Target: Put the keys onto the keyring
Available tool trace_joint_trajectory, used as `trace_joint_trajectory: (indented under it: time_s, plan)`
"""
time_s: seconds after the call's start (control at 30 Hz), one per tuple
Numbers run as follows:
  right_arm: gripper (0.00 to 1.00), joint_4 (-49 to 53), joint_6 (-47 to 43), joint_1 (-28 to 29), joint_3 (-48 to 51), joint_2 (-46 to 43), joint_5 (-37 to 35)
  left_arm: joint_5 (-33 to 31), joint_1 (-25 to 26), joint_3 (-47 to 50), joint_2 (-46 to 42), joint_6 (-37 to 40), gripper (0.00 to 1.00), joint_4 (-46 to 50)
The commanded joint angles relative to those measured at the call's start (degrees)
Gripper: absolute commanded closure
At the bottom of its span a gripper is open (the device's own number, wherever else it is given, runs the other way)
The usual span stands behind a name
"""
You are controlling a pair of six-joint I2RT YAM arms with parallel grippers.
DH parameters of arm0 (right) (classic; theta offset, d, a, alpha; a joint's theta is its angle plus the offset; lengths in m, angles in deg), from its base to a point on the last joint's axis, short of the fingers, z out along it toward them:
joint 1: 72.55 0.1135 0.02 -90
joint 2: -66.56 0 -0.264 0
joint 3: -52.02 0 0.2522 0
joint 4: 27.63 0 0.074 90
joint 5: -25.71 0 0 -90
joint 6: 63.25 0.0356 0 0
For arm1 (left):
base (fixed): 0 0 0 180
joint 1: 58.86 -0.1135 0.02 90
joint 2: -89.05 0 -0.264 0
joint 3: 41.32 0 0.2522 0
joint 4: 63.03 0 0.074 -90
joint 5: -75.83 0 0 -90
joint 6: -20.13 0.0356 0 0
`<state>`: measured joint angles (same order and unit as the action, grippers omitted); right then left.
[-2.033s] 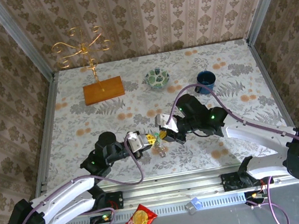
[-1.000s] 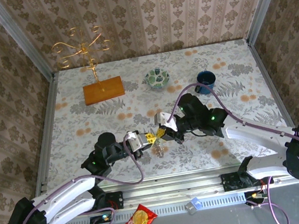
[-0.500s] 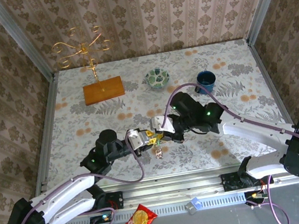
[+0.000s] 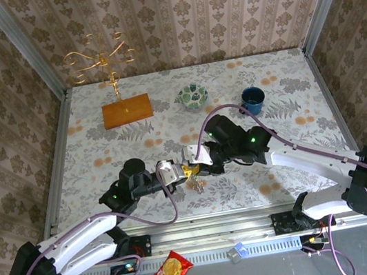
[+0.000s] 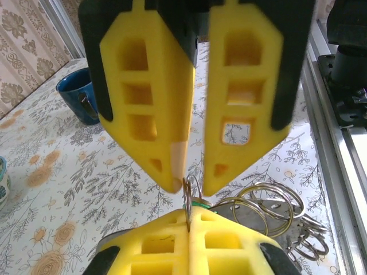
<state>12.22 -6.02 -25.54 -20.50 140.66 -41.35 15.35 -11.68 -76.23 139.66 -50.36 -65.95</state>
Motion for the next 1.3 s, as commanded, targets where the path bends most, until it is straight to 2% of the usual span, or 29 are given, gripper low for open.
trace_joint_trajectory:
  time_s: [0.0,0.43,0.77,0.9,1.03,1.17,1.27]
  plan:
    - [0.77,-5.3,4.9,-2.2,3.7,-3.7,3.9,0.9,-0.1,0.1,-1.5,0.0,1.0,-3.1]
    - [0.77,-10.3,8.9,-3.4,8.5,-3.8,6.2,1.1,-0.1,0.4,-1.6,-0.2,1.0,-4.0]
    - [0.94,-11.2,10.1,-4.0,9.6,-3.6,6.8,1.1,-0.1,0.6,-1.5,-0.4,1.0,-4.8]
    - [0.96,-11.6,10.4,-4.3,10.0,-3.4,6.9,1.1,-0.1,1.0,-1.4,-1.2,1.0,-6.3]
    - [0.9,-12.7,11.2,-4.4,10.0,-2.9,7.4,1.2,-0.1,1.1,-1.1,-1.5,1.0,-6.9]
    - [0.76,-14.3,12.3,-4.8,10.6,-4.2,7.2,0.9,-0.1,1.5,-1.4,-1.8,1.0,-7.2]
    - [0.74,-16.0,12.7,-5.2,12.5,-6.7,7.0,0.7,-0.1,1.8,-1.7,-2.1,1.0,-7.8]
